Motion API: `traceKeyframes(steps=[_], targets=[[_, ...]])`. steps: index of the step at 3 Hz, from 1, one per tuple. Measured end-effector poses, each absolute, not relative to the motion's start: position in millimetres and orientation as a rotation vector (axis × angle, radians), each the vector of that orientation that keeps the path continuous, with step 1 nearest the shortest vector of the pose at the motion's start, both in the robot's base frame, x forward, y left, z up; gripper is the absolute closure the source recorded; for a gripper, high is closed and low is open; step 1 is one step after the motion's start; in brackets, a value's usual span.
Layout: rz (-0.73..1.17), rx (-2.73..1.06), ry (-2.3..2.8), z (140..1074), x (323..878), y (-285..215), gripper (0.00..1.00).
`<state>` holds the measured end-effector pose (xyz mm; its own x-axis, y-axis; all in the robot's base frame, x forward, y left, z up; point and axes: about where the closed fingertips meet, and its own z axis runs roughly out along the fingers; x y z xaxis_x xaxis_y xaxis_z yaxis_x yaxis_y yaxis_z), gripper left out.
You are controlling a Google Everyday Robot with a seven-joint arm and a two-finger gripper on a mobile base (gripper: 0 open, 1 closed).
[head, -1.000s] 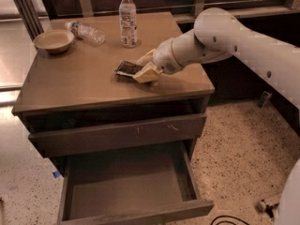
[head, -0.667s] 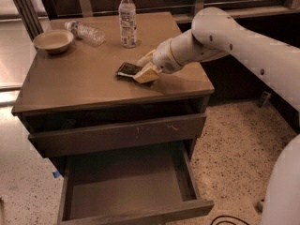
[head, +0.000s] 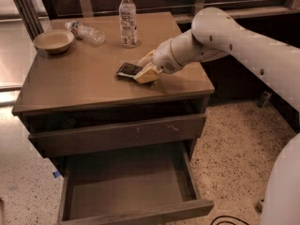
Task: Pick rxbar chocolate from middle drawer and place on counter
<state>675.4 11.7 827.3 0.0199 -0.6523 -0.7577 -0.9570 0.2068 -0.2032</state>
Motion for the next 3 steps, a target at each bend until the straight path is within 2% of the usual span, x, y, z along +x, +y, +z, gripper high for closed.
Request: traceKeyframes(steps=[2, 3], targets=[[0.496, -1.507, 1.73, 832, 675, 15, 0.14], [0.494, -1.498, 1.744, 838, 676, 17, 0.0]])
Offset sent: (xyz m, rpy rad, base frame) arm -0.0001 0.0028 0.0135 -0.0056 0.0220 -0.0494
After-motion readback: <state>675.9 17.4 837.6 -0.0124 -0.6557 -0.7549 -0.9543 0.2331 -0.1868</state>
